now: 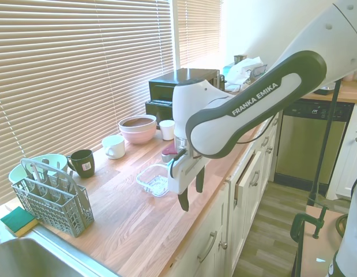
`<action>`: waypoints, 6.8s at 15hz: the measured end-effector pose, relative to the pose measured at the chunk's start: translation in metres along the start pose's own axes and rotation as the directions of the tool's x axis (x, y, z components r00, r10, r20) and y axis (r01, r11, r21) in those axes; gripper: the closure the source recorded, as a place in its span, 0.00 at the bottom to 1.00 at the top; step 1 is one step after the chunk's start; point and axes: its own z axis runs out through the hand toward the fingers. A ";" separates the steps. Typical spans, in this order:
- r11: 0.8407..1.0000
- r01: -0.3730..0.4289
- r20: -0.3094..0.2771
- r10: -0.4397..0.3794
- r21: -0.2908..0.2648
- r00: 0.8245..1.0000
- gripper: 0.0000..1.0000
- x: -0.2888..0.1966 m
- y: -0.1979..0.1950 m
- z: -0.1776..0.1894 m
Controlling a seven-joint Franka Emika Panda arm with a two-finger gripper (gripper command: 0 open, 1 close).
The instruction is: Cover the lid of the food container
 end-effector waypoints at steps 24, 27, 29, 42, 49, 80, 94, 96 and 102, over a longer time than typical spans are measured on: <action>0.974 -0.068 0.114 0.044 0.218 0.993 0.00 0.282 0.162 -0.015; 0.968 -0.080 0.145 0.046 0.238 0.988 0.00 0.306 0.171 0.012; 0.964 -0.087 0.163 0.046 0.252 0.986 0.00 0.316 0.172 0.026; 0.933 -0.132 0.260 0.043 0.335 0.965 0.00 0.347 0.160 0.063; 0.933 -0.119 0.258 0.029 0.340 0.966 1.00 0.356 0.146 0.064; 0.939 -0.149 0.240 0.074 0.310 0.968 1.00 0.361 0.143 0.047; 0.958 -0.105 0.083 0.085 0.266 0.993 1.00 0.243 0.067 -0.085; 0.962 -0.103 0.075 0.086 0.254 0.993 1.00 0.236 0.056 -0.091; 0.974 -0.079 0.036 0.073 0.214 0.997 1.00 0.215 0.019 -0.106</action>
